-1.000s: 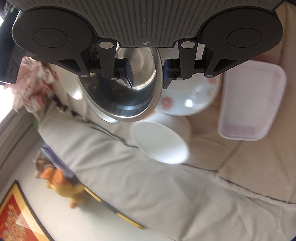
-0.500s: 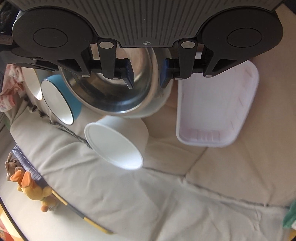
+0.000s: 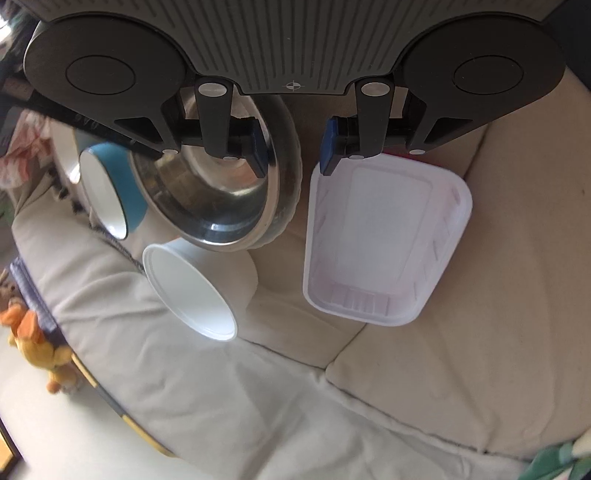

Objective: Organize plates and bowls
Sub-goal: 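Lift the steel bowl with the right gripper onto the floral plate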

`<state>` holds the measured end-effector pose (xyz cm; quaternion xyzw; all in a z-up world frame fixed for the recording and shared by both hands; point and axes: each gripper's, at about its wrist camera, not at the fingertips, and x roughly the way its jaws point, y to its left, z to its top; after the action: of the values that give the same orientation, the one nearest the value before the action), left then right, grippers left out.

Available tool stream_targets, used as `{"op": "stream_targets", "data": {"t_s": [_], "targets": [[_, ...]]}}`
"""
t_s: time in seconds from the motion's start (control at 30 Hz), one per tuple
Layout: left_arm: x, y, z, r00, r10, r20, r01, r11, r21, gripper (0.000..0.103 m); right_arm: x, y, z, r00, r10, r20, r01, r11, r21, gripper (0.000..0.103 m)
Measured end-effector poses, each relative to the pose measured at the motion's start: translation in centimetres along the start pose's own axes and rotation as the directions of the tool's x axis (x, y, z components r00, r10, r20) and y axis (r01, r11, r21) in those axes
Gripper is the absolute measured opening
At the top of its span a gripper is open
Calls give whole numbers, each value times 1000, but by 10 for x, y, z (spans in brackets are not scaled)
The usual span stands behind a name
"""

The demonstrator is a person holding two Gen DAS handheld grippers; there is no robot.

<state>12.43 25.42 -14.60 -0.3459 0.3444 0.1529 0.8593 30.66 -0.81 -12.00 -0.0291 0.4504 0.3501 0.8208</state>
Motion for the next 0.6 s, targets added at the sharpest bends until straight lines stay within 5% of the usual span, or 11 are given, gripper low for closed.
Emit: {"op": "stream_targets", "data": {"t_s": [0.6], "targets": [[40,-11,-2,996,-16,-92,15,1000,-10,39,32,-4,9,993,98,-68,-91,991,95,44]]}}
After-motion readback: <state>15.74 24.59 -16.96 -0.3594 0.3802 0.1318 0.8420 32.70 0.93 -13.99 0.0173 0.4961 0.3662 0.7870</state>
